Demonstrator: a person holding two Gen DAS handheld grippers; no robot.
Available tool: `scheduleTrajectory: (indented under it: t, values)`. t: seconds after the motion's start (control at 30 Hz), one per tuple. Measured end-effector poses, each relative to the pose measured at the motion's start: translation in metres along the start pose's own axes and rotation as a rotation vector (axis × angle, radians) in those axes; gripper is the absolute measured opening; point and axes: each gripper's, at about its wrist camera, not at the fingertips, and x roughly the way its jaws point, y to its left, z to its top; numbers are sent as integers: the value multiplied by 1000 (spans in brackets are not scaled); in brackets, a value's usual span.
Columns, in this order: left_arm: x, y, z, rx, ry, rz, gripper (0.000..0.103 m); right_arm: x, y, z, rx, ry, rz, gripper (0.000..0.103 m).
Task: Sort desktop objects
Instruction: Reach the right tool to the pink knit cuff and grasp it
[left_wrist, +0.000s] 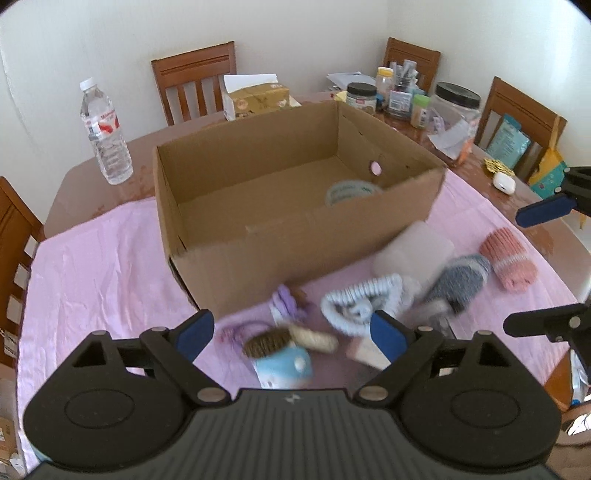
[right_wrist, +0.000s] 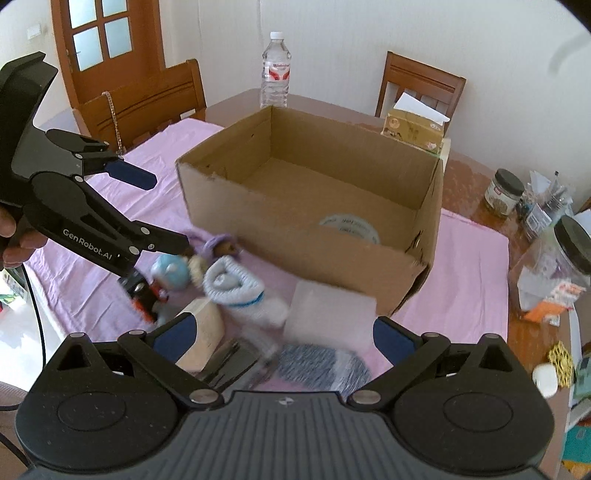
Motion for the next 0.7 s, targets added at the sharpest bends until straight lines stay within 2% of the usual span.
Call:
scheduleTrajectory:
  t: [0.33, 0.47, 0.7]
  values:
    - [-15, -17, -41, 20, -28, -54, 92, -9, 38, -32, -43, 14, -71, 103]
    - [-17, -27, -49, 19, -8, -60, 92, -9, 38, -45, -45, 6, -81, 103]
    - [-19, -48, -52, -35, 7, -14, 92, -5, 19, -66, -42, 69, -58, 103]
